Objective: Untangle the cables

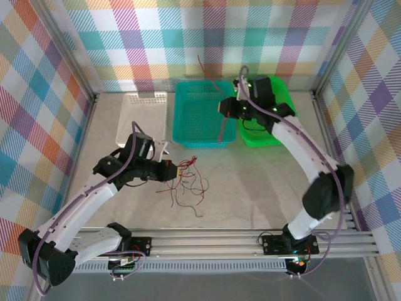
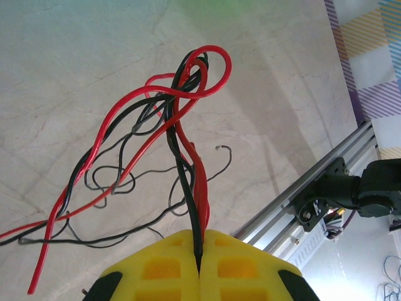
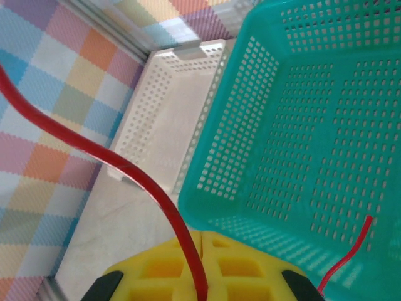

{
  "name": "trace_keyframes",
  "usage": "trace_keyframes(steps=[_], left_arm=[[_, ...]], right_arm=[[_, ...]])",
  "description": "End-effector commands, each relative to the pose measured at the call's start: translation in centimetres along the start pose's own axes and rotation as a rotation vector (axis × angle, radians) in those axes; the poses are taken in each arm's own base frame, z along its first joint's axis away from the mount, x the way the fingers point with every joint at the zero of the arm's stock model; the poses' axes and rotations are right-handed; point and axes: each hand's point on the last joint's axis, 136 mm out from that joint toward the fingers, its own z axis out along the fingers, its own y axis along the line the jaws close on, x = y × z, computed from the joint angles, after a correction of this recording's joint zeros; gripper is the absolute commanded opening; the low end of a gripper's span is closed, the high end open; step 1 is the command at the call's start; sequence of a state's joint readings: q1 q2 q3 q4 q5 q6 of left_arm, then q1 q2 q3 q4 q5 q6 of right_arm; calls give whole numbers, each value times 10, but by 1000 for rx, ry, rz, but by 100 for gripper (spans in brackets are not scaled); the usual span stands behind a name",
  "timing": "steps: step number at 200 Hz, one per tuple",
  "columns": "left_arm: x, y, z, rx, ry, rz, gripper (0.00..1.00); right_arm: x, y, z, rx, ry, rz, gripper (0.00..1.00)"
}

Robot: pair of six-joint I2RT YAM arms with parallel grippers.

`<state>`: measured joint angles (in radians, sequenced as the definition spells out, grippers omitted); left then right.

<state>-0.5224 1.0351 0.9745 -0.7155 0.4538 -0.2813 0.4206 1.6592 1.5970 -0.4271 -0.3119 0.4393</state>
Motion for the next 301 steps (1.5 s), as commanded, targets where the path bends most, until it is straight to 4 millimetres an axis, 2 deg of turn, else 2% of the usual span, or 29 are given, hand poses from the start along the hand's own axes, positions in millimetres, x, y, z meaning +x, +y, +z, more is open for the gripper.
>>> trace_keyframes(steps=[1, 25, 49, 84, 116, 154, 180, 194, 218, 242, 267, 301], left_arm=[[-6, -6, -4, 22, -61, 65, 0], [-5, -5, -5, 24, -73, 75, 0], [-4, -1, -3, 6, -70, 76, 0], [-3, 0, 0, 5, -61, 72, 0], [-3, 1, 1, 2, -56, 71, 0], [-2, 2, 3, 1, -52, 70, 0], [-2, 2, 4, 2, -44, 70, 0], [-3, 2, 4, 2, -45, 69, 0], [-2, 2, 4, 2, -46, 69, 0], [-1, 2, 3, 1, -45, 70, 0], [-1, 2, 4, 2, -41, 69, 0], [-1, 1, 4, 6, -42, 63, 0]], right_arm=[[-21, -4, 31, 7, -27, 5, 0], [-17, -27, 78, 33, 16, 31, 0], [-2, -55, 120, 88, 80, 81, 0], [21, -81, 162, 185, 166, 75, 0], [43, -110, 185, 308, 237, 79, 0], [53, -129, 190, 384, 258, 86, 0], [67, -140, 195, 424, 332, 91, 0], [70, -139, 198, 428, 360, 79, 0], [72, -134, 199, 423, 376, 59, 15], [56, -123, 186, 422, 338, 50, 34], [28, -98, 165, 393, 274, 15, 46], [-14, -55, 112, 349, 154, -57, 56]])
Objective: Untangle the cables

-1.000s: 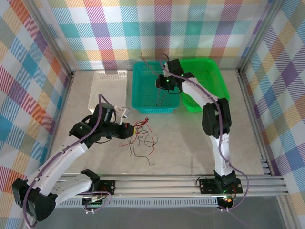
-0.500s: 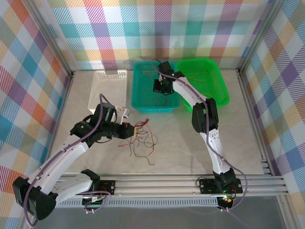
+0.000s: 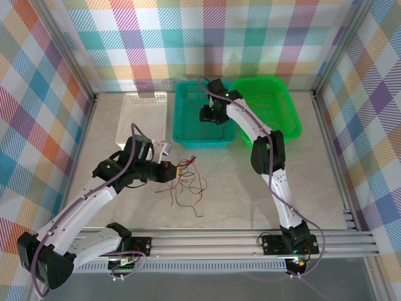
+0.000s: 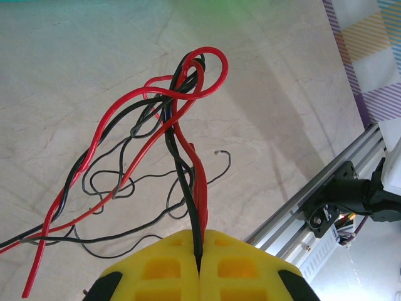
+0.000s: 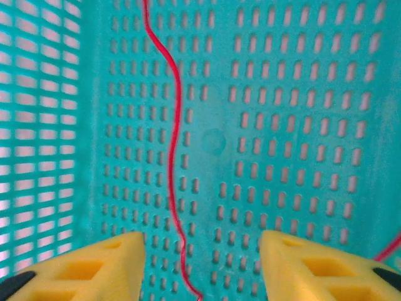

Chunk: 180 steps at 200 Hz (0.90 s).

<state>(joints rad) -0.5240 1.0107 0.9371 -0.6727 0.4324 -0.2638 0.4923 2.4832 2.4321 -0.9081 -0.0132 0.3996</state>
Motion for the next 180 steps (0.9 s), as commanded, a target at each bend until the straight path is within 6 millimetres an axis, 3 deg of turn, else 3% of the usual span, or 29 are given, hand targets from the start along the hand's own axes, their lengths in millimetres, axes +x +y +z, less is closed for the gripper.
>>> trace_keyframes(steps=[1, 17, 29, 45, 61, 79, 107, 133, 180], left_arm=[[-1, -3, 2, 16, -10, 31, 0], [-1, -6, 1, 28, -9, 22, 0], [-2, -6, 0, 22, -7, 2, 0], [-5, -8, 0, 30, -10, -27, 0], [-8, -14, 1, 55, -9, -57, 0], [-11, -24, 1, 108, -3, -76, 0], [-16, -44, -2, 210, 1, -106, 0], [-20, -58, -10, 270, 0, -116, 0], [-13, -65, -10, 326, 19, -147, 0]], right_arm=[[-33, 30, -100, -67, -179, -68, 56], [-29, 43, -138, -143, -240, -110, 58], [-15, 50, -168, -215, -281, -143, 61], [16, 59, -196, -350, -325, -190, 66], [59, 65, -213, -485, -317, -234, 67], [107, 60, -211, -561, -282, -254, 68], [157, 54, -195, -618, -305, -291, 68], [184, 58, -183, -665, -310, -319, 68], [203, 70, -160, -700, -341, -372, 68]])
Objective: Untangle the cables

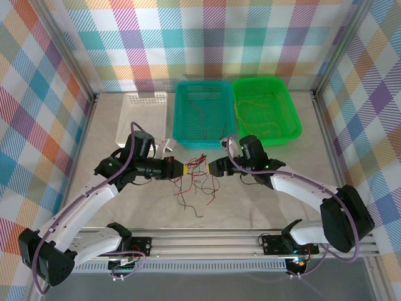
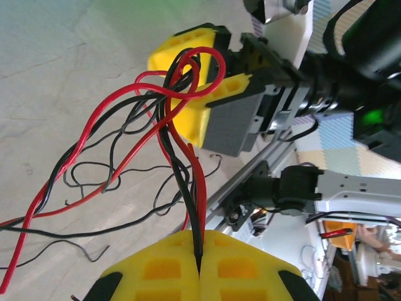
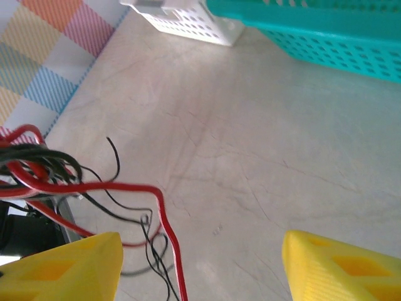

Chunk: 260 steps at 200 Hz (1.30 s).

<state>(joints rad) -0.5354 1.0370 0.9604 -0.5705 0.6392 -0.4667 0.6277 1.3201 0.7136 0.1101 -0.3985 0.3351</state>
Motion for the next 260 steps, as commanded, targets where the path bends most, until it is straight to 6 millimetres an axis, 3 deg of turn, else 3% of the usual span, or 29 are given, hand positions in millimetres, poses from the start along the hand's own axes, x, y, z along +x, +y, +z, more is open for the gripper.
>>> trace_keyframes(steps=[1, 41, 74, 120, 135, 159, 178, 197, 221, 260], left_arm=[[0, -21, -3, 101, -4, 0, 0], [-1, -26, -3, 121, -16, 0, 0], [-4, -32, -7, 134, -33, 12, 0], [-5, -35, -12, 130, -45, 28, 0], [-4, -31, -16, 86, -46, 42, 0], [-2, -19, -28, -28, -49, 78, 0], [-1, -9, -36, -114, -40, 97, 0], [0, 5, -43, -202, -27, 100, 0], [1, 25, -51, -300, -16, 88, 0], [1, 49, -58, -419, -14, 62, 0]], right_arm=[[-27, 26, 5, -96, -128, -106, 68], [-16, 28, 28, -126, -126, -92, 67], [-17, 24, 30, -108, -138, -98, 58], [-18, 18, 25, -59, -143, -103, 13], [-16, 8, 19, 22, -133, -98, 0], [-10, -34, 0, 250, -114, -36, 0], [3, -84, -25, 390, -90, 161, 0], [11, -117, -55, 432, -139, 336, 0], [15, -138, -90, 497, -190, 423, 0], [11, -152, -146, 592, -256, 510, 0]])
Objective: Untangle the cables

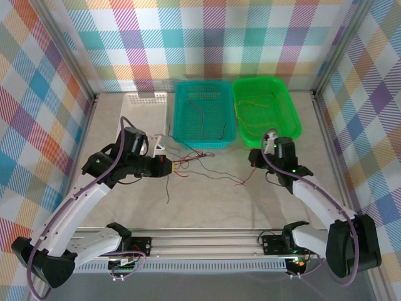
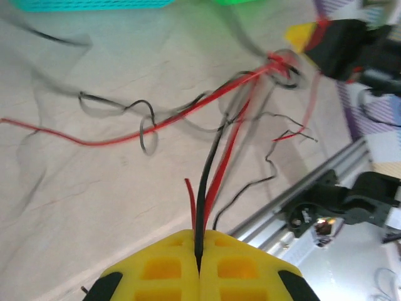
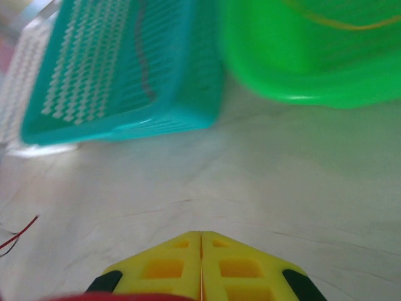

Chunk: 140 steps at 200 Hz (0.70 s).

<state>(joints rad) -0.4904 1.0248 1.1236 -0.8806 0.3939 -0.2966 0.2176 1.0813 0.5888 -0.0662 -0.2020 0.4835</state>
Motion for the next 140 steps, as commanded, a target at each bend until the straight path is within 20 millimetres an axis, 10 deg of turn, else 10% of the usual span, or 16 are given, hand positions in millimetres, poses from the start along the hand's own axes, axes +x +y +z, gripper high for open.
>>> trace_keyframes(steps=[1, 54, 104, 140], left_arm=[[11, 24, -9, -129, 37, -5, 0], [12, 39, -8, -199, 40, -20, 0], [14, 47, 5, -205, 45, -29, 0], [13, 32, 17, -92, 31, -28, 0]], right_arm=[[0, -35, -25, 144, 3, 106, 0], [-29, -66, -83, 234, -120, 207, 0], [-67, -51, -138, 322, -293, 138, 0], [-85, -3, -134, 77, -305, 104, 0]])
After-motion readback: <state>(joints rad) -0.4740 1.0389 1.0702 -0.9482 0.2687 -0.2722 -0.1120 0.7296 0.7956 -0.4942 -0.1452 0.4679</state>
